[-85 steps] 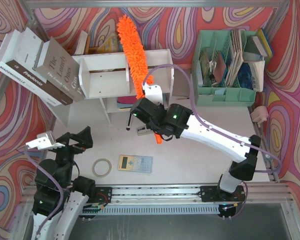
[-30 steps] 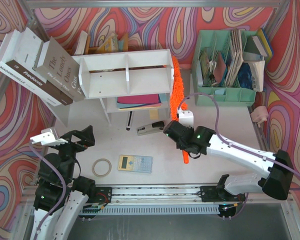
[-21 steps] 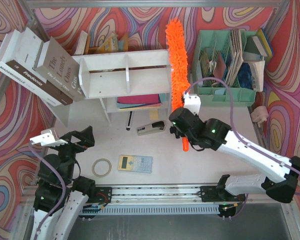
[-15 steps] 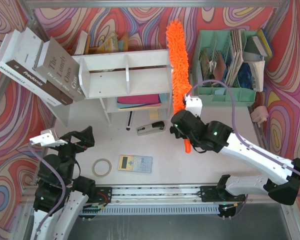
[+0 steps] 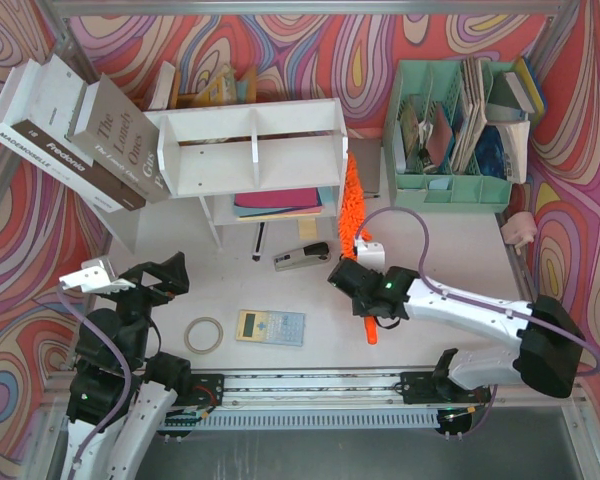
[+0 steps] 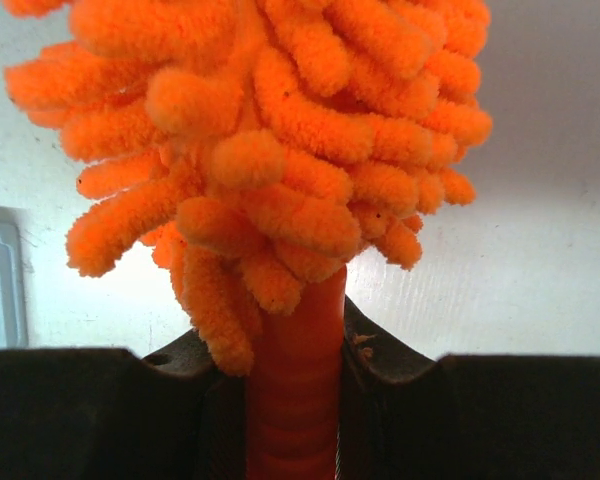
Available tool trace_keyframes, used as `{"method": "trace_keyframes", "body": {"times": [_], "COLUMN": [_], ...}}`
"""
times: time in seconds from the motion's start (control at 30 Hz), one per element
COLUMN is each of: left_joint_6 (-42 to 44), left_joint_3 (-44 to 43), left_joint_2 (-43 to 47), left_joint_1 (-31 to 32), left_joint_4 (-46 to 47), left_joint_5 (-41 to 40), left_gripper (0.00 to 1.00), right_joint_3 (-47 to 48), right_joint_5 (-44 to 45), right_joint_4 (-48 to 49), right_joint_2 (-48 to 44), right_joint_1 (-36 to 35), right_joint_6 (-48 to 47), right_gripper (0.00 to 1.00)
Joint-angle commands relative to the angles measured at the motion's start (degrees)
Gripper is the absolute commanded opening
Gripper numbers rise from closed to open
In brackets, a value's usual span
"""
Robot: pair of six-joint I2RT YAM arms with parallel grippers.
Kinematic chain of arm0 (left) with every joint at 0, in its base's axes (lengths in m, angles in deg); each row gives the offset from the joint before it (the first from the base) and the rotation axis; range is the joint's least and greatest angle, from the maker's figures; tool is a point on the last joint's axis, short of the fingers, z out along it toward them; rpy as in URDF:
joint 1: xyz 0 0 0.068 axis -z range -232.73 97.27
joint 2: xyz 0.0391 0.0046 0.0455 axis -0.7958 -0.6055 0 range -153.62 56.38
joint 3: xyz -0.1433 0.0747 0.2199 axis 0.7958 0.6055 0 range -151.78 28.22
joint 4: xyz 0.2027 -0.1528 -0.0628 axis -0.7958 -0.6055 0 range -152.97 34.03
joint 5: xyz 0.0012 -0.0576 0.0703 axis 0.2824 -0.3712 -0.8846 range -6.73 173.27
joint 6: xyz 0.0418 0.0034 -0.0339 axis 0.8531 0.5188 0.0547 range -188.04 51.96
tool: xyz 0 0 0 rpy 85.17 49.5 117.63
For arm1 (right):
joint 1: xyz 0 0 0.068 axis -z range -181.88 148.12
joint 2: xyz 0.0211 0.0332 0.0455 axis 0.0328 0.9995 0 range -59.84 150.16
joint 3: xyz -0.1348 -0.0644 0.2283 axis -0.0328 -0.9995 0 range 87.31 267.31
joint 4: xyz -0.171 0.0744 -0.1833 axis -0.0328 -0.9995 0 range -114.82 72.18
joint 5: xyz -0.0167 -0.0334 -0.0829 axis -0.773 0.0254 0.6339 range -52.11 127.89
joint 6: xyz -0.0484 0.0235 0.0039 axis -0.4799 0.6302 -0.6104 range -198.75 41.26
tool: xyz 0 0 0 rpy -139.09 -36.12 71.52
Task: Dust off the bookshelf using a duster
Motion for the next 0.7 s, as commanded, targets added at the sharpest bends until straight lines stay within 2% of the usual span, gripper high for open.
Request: {"method": "trace_keyframes", "body": {"times": [0.0,0.13,0.4,0.67], "left_joint_6": [-0.2,-0.2,-0.2,-0.2], "left_joint_3": [0.1,0.1,0.1,0.1], "left_joint_2": [0.3,0.4,0.5,0.6], "left_joint_1": [-0.2,-0.2,-0.2,-0.2], "left_joint_4": [0.6,0.5,0.6,0.6], "left_joint_5": [0.2,0.2,0.2,0.0], "left_gripper": [0.98,0.98,0.99,0.99], "right_joint_3": [-1.3,0.2,11.3,2.9], "right_joint_5": [-1.6,1.2,7.6,1.7], "right_joint_4": [6.6,4.4,-3.9,1.4], "right_joint_2": [2.4,3.5,-3.8,-1.1], "right_joint_1": [-0.3,-0.2,-0.2,-0.2], "right_joint_6": [2.3,1.7,-2.4,-0.1], "right_gripper": [0.0,0.0,0.0,0.0]}}
